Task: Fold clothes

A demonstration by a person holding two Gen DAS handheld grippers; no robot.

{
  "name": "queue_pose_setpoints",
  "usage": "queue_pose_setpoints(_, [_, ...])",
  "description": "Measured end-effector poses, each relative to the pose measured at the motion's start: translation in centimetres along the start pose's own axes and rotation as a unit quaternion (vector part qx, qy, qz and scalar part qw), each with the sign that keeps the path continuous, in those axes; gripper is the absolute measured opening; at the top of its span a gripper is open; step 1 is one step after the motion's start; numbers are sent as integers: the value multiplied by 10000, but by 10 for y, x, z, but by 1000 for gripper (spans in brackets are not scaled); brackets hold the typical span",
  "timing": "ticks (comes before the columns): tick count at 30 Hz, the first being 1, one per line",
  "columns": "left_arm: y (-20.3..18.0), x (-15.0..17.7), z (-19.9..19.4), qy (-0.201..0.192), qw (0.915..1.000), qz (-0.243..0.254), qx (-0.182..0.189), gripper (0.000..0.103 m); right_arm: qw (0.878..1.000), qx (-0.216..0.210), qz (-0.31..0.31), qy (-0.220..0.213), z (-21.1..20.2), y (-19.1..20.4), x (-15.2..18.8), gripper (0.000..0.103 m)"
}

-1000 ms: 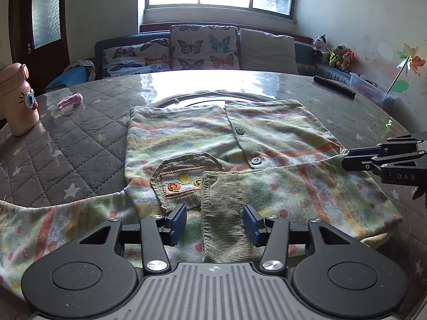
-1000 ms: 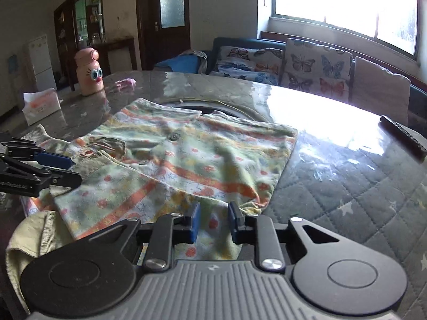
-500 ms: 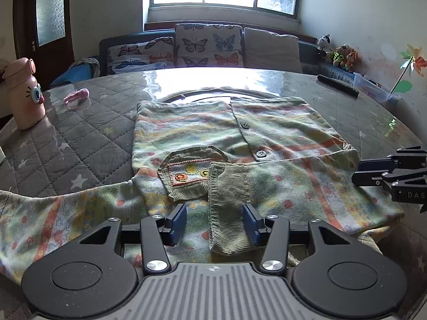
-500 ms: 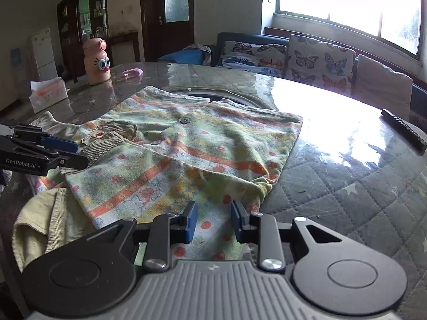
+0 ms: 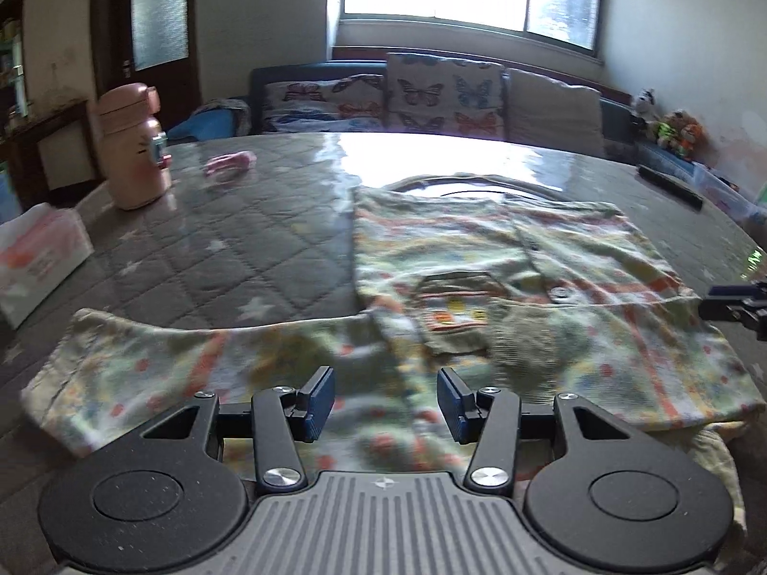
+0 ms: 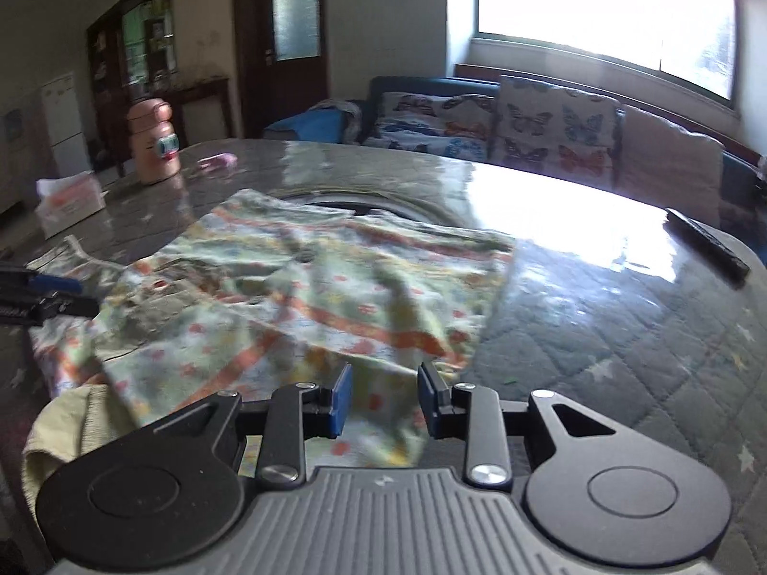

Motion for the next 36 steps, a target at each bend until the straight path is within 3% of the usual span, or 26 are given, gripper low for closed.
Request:
queue_pose_setpoints(3, [22,3,-5,-17,9994,-169,-291,51,9993,-284,-238,30,5,23,-3,37])
queue_pose_setpoints(9, [67,7,-20,-125,9946,-560,-860,53,9921,-885,-885,45,16,82,-11,37])
queue_pose_setpoints(21, [144,20,-45,-292,9772,-1261,-1680,57,9755,-1382,-1709,113,40,153,-21,38])
queue_pose_setpoints(31, [175,24,-39,-200,9686,-1654,-1847,55,9743,-1370,-1787,108,38,160,-24,39])
queue_pose_setpoints(36, [179,22,-30,-133,9675,-1772,-1799,45,9754,-1374,-1724,-3,28,156,-28,39])
Point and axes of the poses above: each gripper's, at about its wrist camera, not at the fingertips, and z roughly the way its jaws point, y to its left, x to its underside, the point moved 5 cm from there along z, roughly the way its jaws point, and after that the axes turned 3 degrees about x, right-handed, at the moved point
